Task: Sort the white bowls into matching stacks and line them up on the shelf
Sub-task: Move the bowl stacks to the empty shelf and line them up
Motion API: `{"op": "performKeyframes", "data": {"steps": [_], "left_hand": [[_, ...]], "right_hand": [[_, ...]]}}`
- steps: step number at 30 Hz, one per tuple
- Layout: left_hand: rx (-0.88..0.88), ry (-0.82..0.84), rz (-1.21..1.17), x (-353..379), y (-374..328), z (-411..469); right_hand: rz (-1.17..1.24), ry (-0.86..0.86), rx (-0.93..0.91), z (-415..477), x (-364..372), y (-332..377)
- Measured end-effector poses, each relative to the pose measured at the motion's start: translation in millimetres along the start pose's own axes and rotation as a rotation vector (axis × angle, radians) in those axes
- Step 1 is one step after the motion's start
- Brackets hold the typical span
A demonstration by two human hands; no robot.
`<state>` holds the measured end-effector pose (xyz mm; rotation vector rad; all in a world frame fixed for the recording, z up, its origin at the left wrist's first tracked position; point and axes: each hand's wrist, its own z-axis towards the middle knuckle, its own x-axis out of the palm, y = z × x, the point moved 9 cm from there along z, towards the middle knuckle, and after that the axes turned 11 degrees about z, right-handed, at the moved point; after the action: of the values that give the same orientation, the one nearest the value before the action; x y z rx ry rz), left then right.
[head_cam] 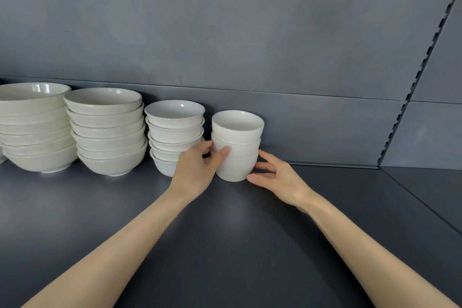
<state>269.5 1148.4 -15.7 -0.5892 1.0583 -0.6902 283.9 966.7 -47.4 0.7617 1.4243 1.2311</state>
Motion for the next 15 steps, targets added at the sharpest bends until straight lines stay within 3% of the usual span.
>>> {"op": "performKeyframes", "data": {"steps": [4,9,15], "left_hand": [[0.027,-0.066,0.23,-15.8,-8.6,-1.3],[0.212,0.058,0.523,-5.3,-48.9,-12.9],[0.475,0.056,0.602,12.2,-135.3,-24.5]], "right_hand": [[-0.182,-0.06,0.038,-7.2,-15.1,8.7],[-0.425,-0.126,0.023,-31.1,-50.5,33.9],[-0.667,-0.329,-0.024,-82.4,-116.2,71.8]]}}
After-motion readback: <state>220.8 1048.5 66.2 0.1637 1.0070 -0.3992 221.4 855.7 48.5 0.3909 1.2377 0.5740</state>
